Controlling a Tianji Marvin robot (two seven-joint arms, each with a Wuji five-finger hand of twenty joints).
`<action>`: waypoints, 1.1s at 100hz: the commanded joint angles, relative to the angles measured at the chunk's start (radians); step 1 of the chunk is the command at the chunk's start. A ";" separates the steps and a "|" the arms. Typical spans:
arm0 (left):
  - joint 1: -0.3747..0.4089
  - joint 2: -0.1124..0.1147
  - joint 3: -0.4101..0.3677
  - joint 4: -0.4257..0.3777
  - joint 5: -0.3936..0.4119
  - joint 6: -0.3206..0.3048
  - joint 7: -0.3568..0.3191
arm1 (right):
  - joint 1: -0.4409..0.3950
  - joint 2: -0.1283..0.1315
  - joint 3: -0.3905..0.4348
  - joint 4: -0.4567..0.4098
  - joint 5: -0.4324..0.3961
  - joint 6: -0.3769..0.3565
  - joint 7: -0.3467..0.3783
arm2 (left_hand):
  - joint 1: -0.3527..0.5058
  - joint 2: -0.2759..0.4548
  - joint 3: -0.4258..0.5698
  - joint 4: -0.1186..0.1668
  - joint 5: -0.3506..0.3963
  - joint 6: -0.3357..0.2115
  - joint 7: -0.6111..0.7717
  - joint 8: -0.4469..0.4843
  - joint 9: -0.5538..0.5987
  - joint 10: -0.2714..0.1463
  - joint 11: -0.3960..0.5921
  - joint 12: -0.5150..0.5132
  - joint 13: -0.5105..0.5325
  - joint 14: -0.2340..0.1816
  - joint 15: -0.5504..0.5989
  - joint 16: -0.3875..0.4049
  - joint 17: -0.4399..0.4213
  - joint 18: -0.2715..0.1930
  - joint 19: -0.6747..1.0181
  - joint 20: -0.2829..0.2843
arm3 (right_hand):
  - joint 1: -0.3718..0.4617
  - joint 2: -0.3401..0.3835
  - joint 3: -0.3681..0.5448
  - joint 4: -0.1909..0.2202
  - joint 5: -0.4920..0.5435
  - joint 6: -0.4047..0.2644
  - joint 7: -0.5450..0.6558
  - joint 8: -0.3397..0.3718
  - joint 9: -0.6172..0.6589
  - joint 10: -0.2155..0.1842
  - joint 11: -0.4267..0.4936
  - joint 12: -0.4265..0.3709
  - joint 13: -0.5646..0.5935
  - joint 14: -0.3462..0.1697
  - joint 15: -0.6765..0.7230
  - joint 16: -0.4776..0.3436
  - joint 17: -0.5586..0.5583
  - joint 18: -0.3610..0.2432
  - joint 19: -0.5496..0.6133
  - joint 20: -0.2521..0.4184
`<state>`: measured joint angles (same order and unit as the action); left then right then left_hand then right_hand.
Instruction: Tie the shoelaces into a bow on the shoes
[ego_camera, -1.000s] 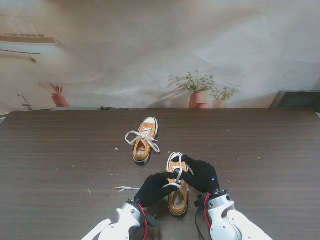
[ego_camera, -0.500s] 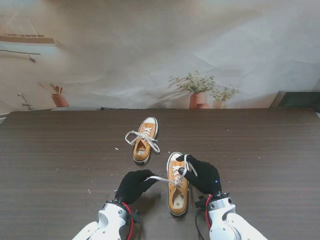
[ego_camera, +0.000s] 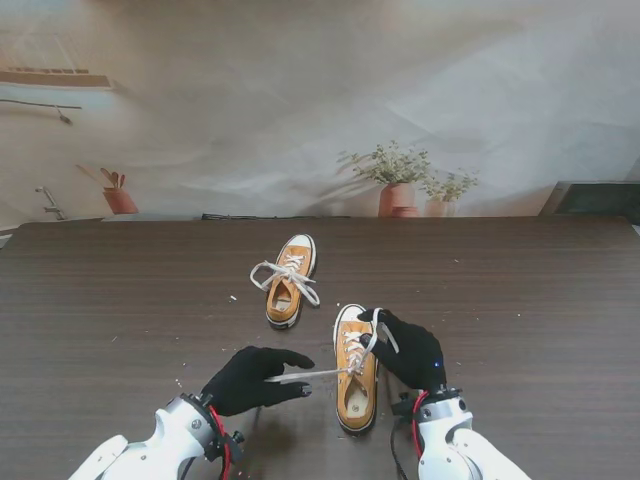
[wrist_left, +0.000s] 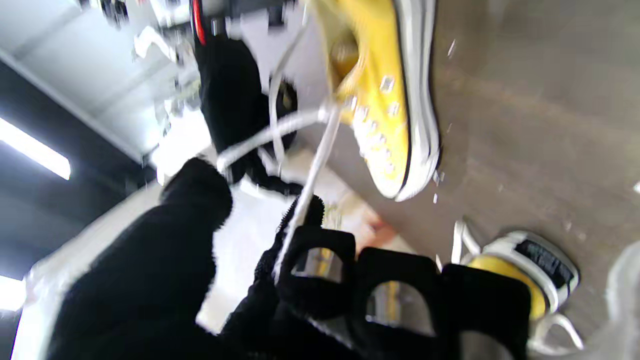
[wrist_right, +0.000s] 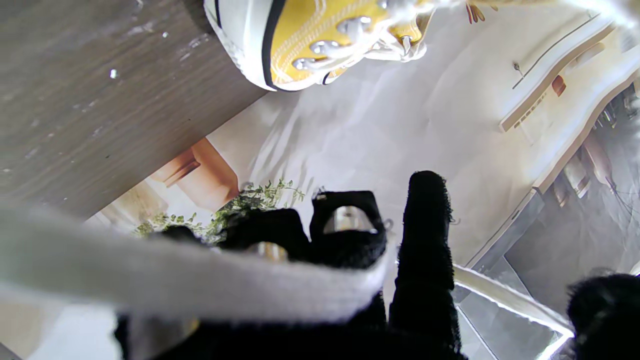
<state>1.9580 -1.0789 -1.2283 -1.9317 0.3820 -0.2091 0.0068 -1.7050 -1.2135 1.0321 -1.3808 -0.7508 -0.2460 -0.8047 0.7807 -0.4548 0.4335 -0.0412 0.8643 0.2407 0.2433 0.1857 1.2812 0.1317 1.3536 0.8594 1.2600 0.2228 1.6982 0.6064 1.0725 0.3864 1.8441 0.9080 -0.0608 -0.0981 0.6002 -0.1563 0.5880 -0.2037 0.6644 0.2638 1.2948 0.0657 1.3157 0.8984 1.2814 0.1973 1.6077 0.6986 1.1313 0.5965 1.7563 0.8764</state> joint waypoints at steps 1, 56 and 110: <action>0.002 -0.046 0.028 0.019 0.011 0.007 0.092 | -0.006 0.001 0.000 -0.006 -0.003 0.006 0.008 | -0.047 0.036 -0.051 -0.024 -0.016 0.019 -0.022 -0.019 0.083 0.046 0.018 -0.016 0.009 -0.025 0.057 0.031 0.038 -0.279 0.250 -0.003 | 0.008 -0.008 0.029 -0.008 -0.002 0.009 0.014 -0.007 0.020 0.005 0.007 0.006 0.021 0.009 0.038 0.005 0.018 0.022 0.054 0.015; -0.024 -0.016 0.082 -0.054 0.514 0.513 0.047 | -0.003 0.000 -0.002 -0.001 -0.007 0.002 -0.003 | 0.277 0.037 -0.047 0.068 0.027 -0.019 0.051 0.001 0.082 0.054 0.061 -0.031 0.009 -0.025 0.070 0.040 0.042 -0.310 0.250 0.011 | 0.026 -0.046 0.094 -0.009 0.023 -0.016 0.018 -0.006 0.032 -0.001 0.007 0.003 0.021 0.005 0.043 0.013 0.019 0.011 0.063 0.014; -0.146 0.088 0.007 -0.058 -0.223 0.412 -0.634 | -0.012 -0.002 0.011 -0.010 0.000 -0.001 -0.007 | 0.326 0.034 -0.160 0.085 0.028 -0.112 0.460 0.132 0.084 0.078 0.015 -0.023 0.009 -0.006 0.014 0.028 0.037 -0.327 0.250 -0.105 | 0.014 -0.057 0.180 -0.007 0.038 -0.022 0.017 -0.005 0.037 0.004 0.006 0.004 0.021 0.005 0.046 0.018 0.019 0.011 0.066 0.015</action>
<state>1.8213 -0.9903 -1.2272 -2.0136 0.1919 0.2047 -0.5917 -1.7131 -1.2154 1.0420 -1.3850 -0.7524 -0.2448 -0.8233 1.0648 -0.4082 0.3176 0.0531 0.8784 0.2125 0.6784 0.2978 1.2818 0.1314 1.3545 0.8415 1.2600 0.2245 1.6907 0.6078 1.0724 0.3862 1.8446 0.8261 -0.0392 -0.1526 0.7412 -0.1563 0.6087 -0.2026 0.6777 0.2638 1.2963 0.0657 1.3157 0.8984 1.2814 0.1973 1.6101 0.6987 1.1313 0.5965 1.7563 0.8781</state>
